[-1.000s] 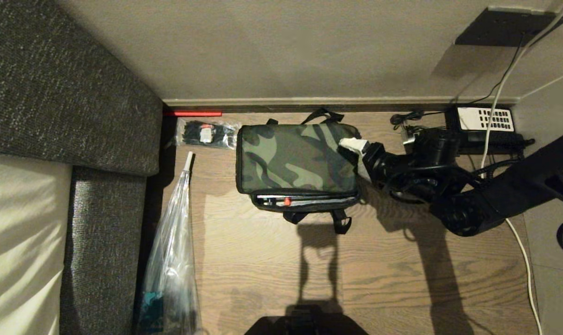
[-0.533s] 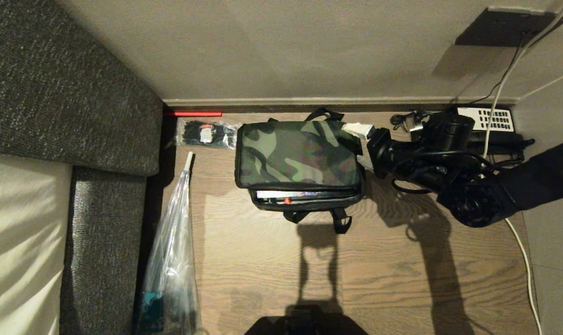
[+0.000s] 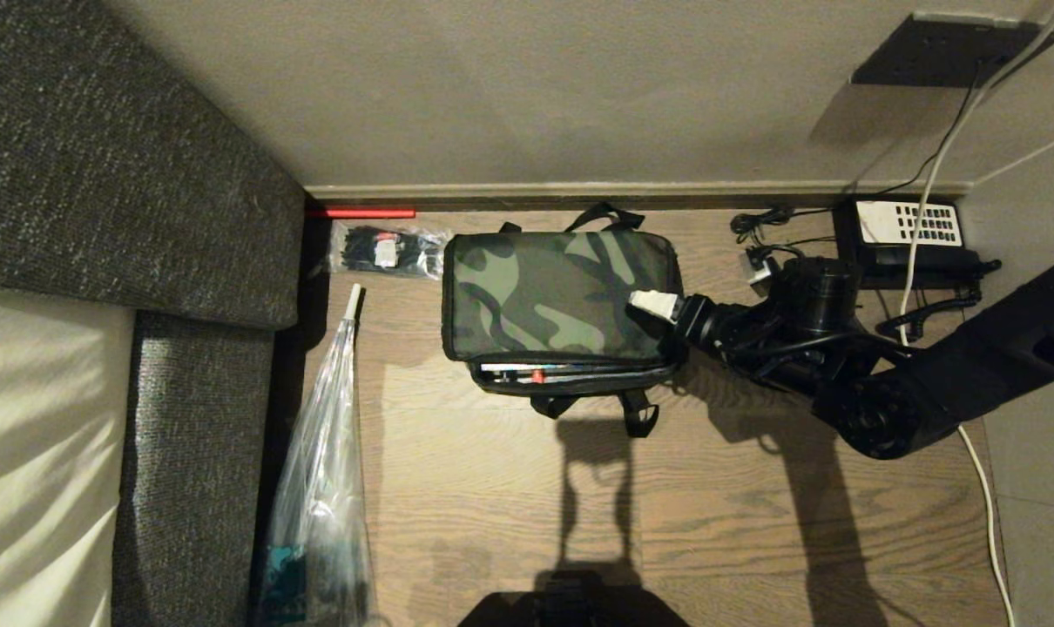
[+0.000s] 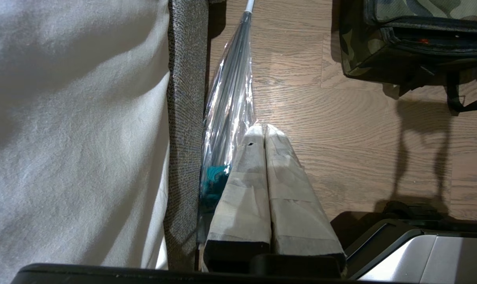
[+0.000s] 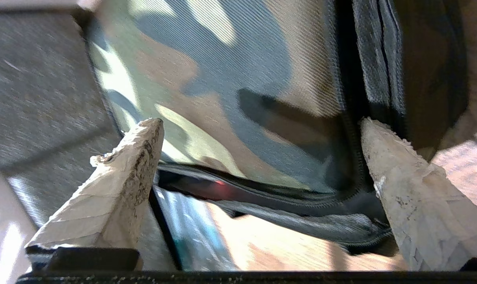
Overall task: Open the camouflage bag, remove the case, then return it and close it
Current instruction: Open the top of the storage box
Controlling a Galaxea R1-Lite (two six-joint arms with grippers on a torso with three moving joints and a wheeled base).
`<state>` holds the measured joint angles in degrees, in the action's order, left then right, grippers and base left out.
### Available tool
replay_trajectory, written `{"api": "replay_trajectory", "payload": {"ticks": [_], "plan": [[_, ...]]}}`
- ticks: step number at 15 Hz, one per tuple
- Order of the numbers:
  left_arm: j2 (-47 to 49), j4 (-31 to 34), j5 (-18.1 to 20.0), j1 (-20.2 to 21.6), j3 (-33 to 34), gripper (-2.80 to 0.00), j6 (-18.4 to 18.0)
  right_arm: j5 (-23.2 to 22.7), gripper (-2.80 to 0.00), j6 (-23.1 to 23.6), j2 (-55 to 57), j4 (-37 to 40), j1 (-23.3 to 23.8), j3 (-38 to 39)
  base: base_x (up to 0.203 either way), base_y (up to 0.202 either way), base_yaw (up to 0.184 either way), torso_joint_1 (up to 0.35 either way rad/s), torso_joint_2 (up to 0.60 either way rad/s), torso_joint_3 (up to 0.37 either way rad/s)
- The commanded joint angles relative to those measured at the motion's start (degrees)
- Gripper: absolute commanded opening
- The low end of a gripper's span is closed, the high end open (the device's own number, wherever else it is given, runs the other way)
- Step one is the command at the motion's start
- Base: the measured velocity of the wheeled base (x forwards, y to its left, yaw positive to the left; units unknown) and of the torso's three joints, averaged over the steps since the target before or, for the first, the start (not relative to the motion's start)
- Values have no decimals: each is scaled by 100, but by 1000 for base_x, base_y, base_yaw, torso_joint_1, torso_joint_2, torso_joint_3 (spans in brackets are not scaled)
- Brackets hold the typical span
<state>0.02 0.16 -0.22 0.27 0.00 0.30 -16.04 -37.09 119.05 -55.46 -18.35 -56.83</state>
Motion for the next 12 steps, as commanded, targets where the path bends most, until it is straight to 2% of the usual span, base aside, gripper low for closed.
{"api": "replay_trajectory", "payload": {"ticks": [1, 4, 10, 12], "plan": [[-11, 1, -4, 0, 9, -280, 5, -4, 0, 75, 204, -171, -2, 79, 0, 0, 0, 0, 0, 0], [-11, 1, -4, 0, 9, -280, 5, 20, 0, 320, 389, -575, -2, 140, 0, 0, 0, 0, 0, 0], [-4, 1, -4, 0, 11, -280, 5, -4, 0, 282, 531, -529, -117, 111, 0, 0, 0, 0, 0, 0], [-10, 1, -4, 0, 9, -280, 5, -4, 0, 103, 479, -534, -186, 102, 0, 0, 0, 0, 0, 0]]}}
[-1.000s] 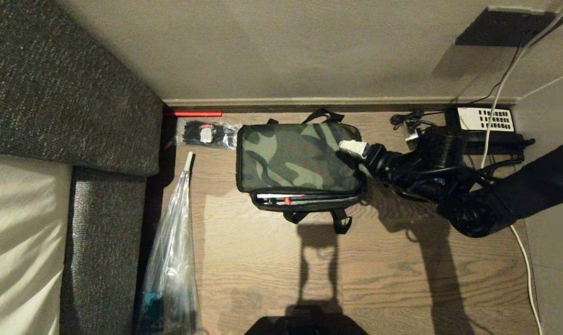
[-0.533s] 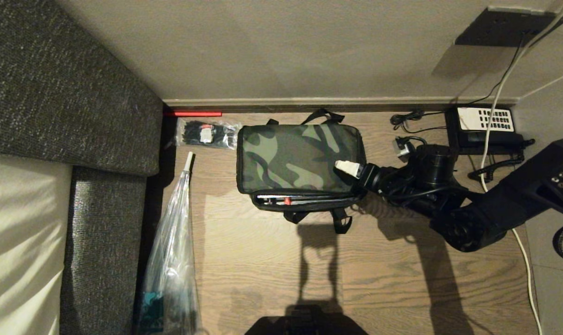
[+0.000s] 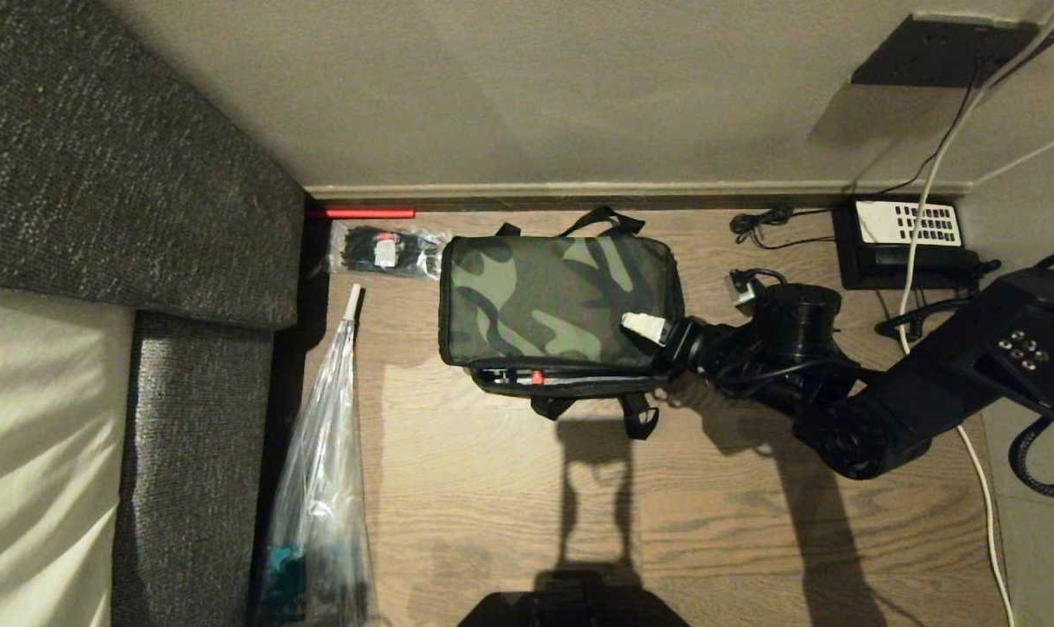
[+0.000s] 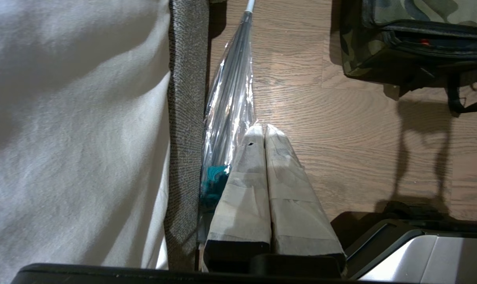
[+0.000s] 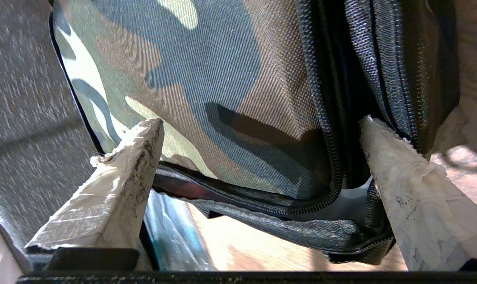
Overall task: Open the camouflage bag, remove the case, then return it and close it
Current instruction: Open the top of the storage box
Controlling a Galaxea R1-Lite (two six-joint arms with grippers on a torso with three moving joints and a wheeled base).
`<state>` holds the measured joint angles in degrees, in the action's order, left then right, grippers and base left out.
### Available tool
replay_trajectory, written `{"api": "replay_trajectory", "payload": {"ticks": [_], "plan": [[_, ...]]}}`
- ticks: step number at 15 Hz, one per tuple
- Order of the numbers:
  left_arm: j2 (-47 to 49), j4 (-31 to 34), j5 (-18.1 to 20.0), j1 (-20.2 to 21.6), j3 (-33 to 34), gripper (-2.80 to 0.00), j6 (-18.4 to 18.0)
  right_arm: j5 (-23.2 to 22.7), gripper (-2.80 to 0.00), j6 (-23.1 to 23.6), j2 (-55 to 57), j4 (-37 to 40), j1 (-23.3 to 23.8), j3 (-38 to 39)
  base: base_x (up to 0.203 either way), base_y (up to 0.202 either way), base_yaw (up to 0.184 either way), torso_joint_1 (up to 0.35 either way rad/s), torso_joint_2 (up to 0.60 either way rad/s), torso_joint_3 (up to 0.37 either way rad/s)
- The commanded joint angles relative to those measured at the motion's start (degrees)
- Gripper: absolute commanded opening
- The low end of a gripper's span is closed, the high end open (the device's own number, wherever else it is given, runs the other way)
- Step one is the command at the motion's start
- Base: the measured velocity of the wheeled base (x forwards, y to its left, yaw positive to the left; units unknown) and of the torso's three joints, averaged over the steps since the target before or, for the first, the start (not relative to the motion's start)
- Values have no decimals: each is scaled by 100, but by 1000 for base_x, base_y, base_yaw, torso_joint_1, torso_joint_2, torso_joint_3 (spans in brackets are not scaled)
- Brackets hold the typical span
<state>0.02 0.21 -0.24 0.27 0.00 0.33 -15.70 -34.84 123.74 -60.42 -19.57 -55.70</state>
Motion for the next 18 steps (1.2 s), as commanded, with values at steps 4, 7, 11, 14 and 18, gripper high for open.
{"api": "replay_trajectory", "payload": {"ticks": [4, 7, 11, 14, 18], "plan": [[-11, -3, -2, 0, 9, -280, 2, -29, 0, -722, -122, -98, -172, -179, 0, 0, 0, 0, 0, 0], [-11, -3, -2, 0, 17, -280, 2, -37, 0, -1650, -380, -35, -179, -325, 0, 0, 0, 0, 0, 0], [-11, -3, -2, 8, 17, -280, 2, 26, 0, -2255, -598, 22, -177, -727, 0, 0, 0, 0, 0, 0], [-11, -3, -2, 8, 14, -280, 2, 168, 0, -2965, -676, 158, -138, -1284, 0, 0, 0, 0, 0, 0], [-11, -3, -2, 0, 18, -280, 2, 367, 0, -3039, -701, 802, 124, -2247, 0, 0, 0, 0, 0, 0]]}}
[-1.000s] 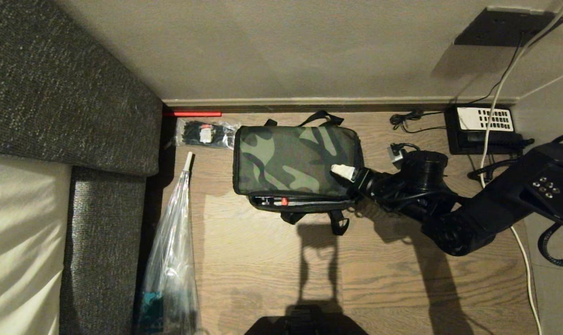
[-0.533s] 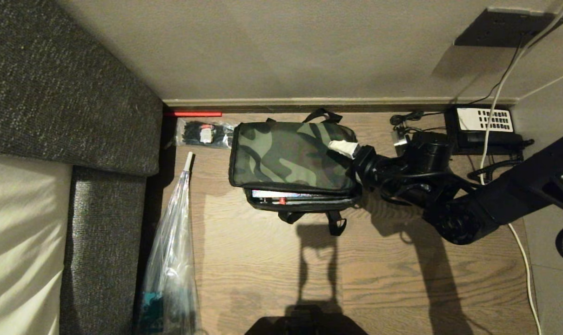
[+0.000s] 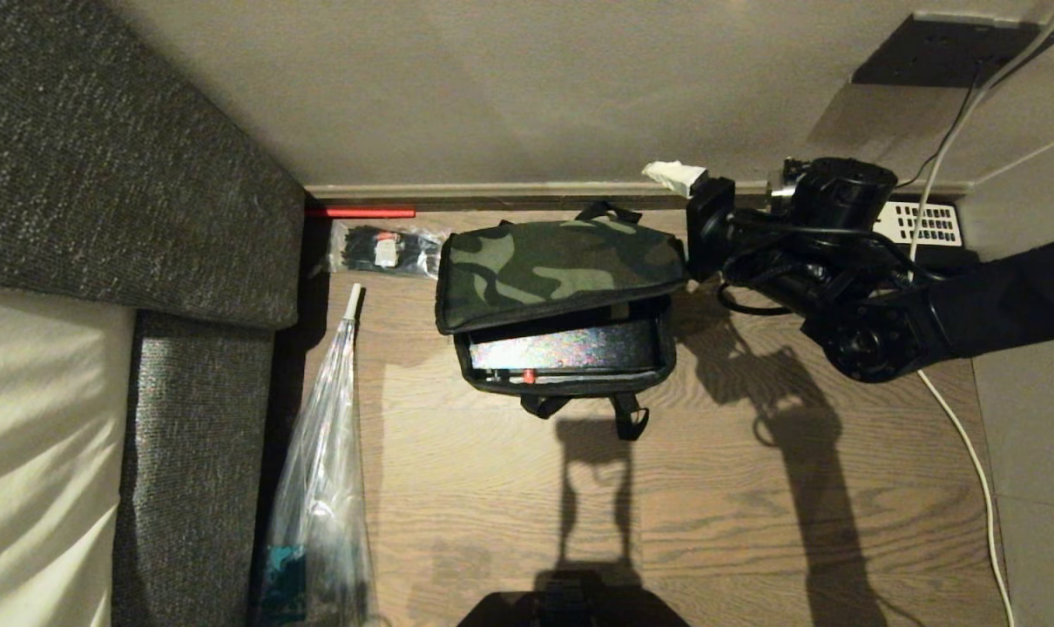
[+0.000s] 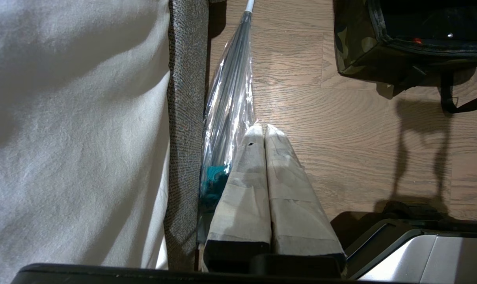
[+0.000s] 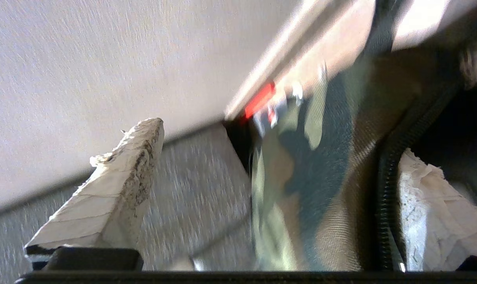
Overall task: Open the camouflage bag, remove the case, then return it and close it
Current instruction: Open the top of the storage box, then grip the handle
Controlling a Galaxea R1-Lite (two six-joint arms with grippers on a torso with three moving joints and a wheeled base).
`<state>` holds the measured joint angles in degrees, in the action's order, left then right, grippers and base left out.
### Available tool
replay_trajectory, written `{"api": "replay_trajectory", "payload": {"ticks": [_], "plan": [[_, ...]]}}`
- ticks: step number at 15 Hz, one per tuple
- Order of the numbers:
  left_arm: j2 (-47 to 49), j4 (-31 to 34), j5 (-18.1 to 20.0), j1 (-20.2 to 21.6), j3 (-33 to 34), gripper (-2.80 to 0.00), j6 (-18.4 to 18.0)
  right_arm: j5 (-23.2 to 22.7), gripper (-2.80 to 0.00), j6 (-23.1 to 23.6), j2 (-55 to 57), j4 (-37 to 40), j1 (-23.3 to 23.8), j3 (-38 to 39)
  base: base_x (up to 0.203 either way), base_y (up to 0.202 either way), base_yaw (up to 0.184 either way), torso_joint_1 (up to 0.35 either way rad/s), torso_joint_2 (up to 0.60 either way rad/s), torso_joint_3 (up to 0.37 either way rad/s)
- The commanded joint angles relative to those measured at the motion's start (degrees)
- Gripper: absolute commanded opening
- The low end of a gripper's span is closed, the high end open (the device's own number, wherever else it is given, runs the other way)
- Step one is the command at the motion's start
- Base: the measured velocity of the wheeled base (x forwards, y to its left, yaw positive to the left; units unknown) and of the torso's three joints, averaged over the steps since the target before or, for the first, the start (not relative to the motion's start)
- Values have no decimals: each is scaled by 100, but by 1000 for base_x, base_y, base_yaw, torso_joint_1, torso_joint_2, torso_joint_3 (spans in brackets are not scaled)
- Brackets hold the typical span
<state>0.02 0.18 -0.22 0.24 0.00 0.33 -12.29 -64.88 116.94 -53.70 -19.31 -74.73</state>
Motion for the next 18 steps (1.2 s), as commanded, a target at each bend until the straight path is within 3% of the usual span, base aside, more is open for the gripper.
{"api": "replay_trajectory", "payload": {"ticks": [1, 8, 13, 15, 17, 18], "plan": [[-11, 0, -4, 6, 18, -280, 2, 72, 0, -16, 14, 202, 164, -538, 0, 0, 0, 0, 0, 0], [-11, 0, -4, 10, 17, -280, 2, 131, 0, 36, 147, 207, 559, -1463, 0, 0, 0, 0, 0, 0], [-11, 0, -4, 2, 9, -280, 2, 132, 0, 124, 214, 231, 554, -1367, 0, 0, 0, 0, 0, 0], [-11, 0, -4, 9, 9, -280, 2, 102, 0, 606, 212, 286, 559, -1140, 0, 0, 0, 0, 0, 0], [-3, 0, -4, 4, 15, -280, 2, 8, 0, 889, 55, 276, 559, -413, 0, 0, 0, 0, 0, 0], [-11, 0, -4, 5, 18, -280, 2, -91, -132, 937, -148, 223, 559, 27, 0, 0, 0, 0, 0, 0]]}}
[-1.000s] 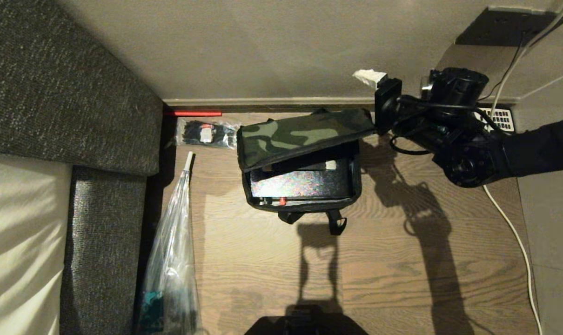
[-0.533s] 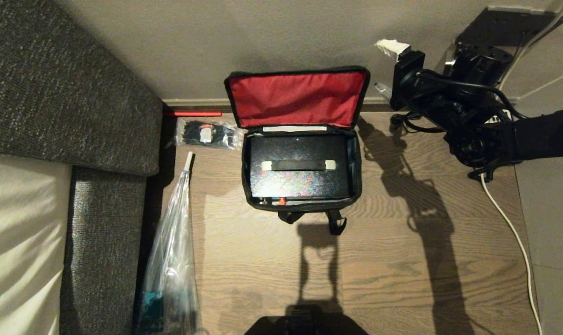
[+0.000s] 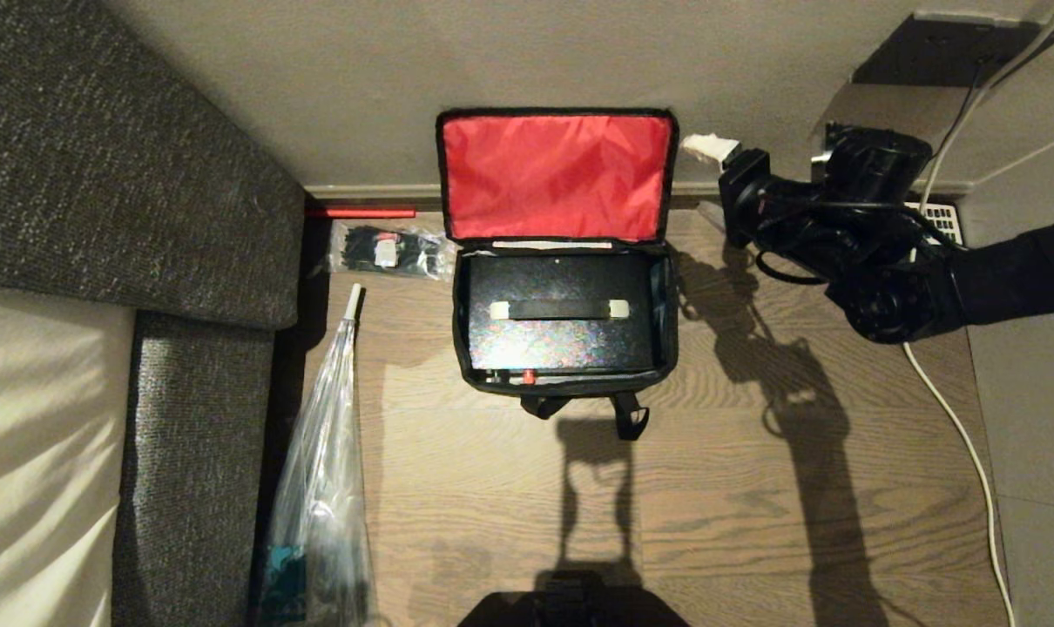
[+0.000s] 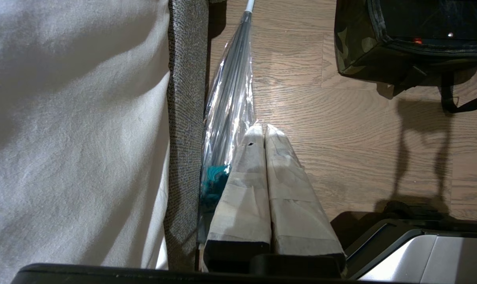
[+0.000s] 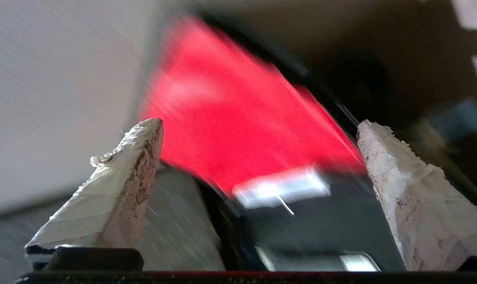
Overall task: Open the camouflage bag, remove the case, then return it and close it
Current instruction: Grip the handle
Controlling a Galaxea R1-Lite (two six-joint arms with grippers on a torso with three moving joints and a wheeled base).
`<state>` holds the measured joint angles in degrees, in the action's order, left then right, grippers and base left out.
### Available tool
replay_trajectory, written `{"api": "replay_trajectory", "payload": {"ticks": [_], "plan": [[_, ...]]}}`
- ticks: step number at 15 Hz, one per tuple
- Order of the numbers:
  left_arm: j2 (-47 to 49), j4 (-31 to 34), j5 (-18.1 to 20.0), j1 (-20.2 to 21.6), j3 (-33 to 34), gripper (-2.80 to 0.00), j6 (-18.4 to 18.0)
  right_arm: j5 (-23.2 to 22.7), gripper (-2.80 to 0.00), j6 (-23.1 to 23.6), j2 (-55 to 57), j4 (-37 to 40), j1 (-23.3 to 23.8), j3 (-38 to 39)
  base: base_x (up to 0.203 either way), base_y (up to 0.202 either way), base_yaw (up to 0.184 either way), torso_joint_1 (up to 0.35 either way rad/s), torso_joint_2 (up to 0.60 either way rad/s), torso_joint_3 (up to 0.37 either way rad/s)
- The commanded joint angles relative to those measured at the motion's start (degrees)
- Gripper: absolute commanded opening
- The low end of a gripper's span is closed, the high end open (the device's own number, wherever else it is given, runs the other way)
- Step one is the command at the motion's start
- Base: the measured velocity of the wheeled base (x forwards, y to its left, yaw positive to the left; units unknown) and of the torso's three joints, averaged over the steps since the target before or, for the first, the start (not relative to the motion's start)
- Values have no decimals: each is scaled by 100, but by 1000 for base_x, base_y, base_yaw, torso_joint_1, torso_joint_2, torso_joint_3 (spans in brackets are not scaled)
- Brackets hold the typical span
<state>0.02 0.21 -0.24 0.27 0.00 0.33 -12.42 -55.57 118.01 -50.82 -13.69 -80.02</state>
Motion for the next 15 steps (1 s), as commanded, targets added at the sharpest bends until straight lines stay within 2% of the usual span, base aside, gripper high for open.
{"api": "replay_trajectory", "payload": {"ticks": [1, 6, 8, 10, 12, 15], "plan": [[-11, -3, -2, 6, 11, -280, 2, -204, -280, 27, -550, -138, -2, 1009, 0, 0, 0, 0, 0, 0], [-11, -3, -2, 0, 9, -280, 2, -1203, -280, 54, -2150, -273, -12, 3509, 0, 0, 0, 0, 0, 0], [-11, -3, -2, 0, 17, -280, 2, -1583, -280, 101, -3169, -251, -16, 4504, 0, 0, 0, 0, 0, 0], [-3, -3, -2, 0, 11, -280, 2, -1748, -280, 306, -4375, 33, -14, 5336, 0, 0, 0, 0, 0, 0], [-11, -3, -2, 0, 16, -280, 2, -1766, -280, 897, -5884, 1073, -5, 5802, 0, 0, 0, 0, 0, 0], [-11, -3, -2, 7, 17, -280, 2, -1447, -280, 2358, -8199, 3433, 41, 6030, 0, 0, 0, 0, 0, 0]]}}
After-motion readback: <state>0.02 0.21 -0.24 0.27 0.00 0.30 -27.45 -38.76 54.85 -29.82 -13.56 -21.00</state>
